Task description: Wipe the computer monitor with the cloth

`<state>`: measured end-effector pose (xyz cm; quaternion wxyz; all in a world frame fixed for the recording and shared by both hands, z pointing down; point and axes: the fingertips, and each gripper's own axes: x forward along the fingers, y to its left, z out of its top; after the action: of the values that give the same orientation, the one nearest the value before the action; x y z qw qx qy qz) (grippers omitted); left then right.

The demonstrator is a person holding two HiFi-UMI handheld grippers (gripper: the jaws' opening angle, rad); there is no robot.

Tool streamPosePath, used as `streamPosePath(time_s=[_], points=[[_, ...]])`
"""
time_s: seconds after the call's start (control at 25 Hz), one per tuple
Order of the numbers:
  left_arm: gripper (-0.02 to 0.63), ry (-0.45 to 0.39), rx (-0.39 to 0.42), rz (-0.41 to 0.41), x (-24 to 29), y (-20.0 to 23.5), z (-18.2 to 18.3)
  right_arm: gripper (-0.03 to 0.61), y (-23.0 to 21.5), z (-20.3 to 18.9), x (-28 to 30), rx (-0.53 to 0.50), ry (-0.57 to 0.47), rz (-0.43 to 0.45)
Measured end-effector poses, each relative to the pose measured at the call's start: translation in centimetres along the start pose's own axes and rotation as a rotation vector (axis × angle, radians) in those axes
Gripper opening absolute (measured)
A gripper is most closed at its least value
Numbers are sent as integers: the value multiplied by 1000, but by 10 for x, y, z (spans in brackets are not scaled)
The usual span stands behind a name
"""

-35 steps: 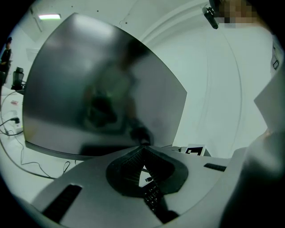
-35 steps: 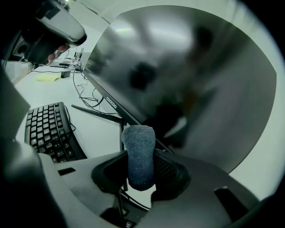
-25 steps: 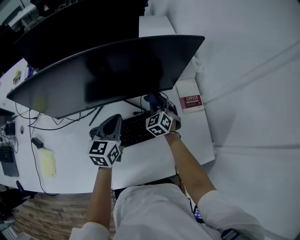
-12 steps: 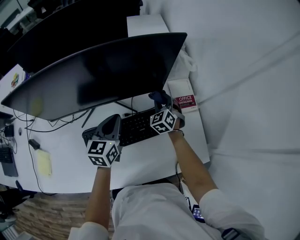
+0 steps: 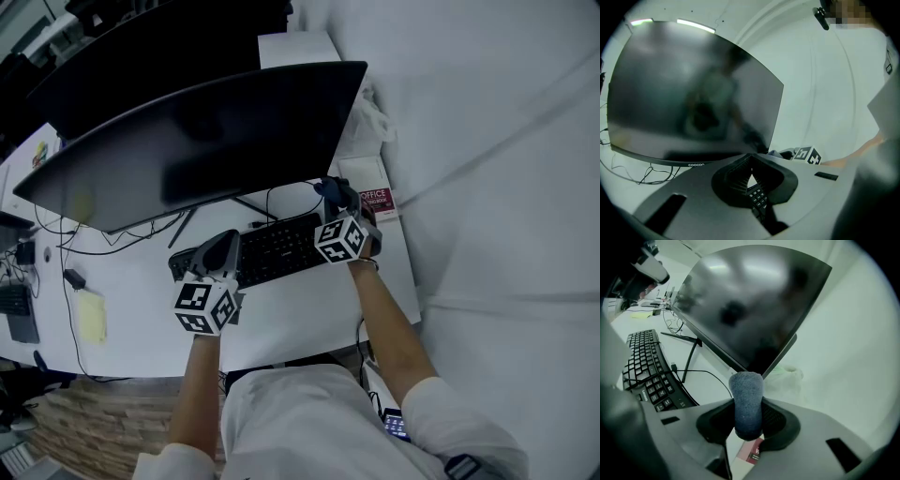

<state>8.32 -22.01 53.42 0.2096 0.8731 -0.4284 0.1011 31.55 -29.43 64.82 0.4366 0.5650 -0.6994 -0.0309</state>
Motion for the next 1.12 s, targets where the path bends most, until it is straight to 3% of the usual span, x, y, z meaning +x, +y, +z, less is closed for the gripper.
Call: streamPosePath(time_s=[0.16,0.28,0.48,0.6,0.92,1.12], points=[[11,-8,9,-1,-19,1,0,133,4,-1,-26,81,-19,-15],[11,-24,17,-12,-37,2,2,133,11,5,-55,209,-51,-10],[12,-41,25,-26,-76,6,-3,135,47,45,-123,536,-234,122],[11,-55,23,-44,-110,2,-6,135,77,68,-174,677,-323,201],[11,-94,43,-84,-208,-8,-21,135,138,105,-293,820,-457,262],[12,-108,51,-111,-257,-13,-35,135,163,116,-351,831,-506,253]])
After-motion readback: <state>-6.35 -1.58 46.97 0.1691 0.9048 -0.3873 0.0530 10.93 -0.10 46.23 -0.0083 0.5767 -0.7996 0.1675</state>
